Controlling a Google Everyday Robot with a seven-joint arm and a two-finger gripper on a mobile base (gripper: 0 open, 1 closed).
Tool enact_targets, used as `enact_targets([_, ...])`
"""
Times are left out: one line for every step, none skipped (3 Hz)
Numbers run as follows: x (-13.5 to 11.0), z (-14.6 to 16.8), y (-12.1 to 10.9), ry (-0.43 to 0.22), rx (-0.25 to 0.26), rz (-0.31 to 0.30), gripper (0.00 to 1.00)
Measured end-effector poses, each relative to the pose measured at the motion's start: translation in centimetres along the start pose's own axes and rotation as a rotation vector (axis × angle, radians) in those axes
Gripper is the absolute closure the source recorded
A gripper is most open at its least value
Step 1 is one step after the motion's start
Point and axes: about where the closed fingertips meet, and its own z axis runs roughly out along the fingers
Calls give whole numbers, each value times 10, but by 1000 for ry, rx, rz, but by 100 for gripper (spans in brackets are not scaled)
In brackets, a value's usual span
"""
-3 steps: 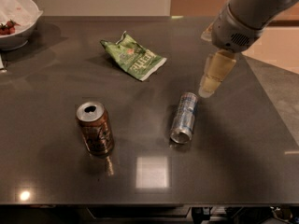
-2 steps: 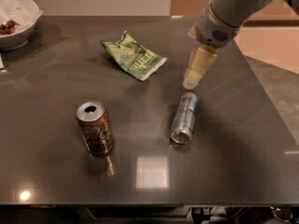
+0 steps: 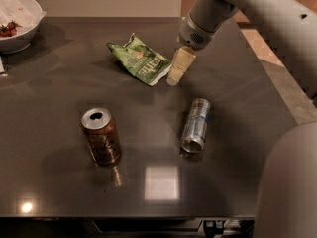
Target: Move green jalapeno chip bag near orange can
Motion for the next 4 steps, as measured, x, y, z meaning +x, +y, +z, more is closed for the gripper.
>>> enact_targets([-12,44,-26,0,-29,54,0])
enact_targets([-23,73,-43,-4,-32,94,0])
enact_targets([-35,92,-54,-22,-39,132,0])
enact_targets([-44,96,-60,-26,-26,156,17])
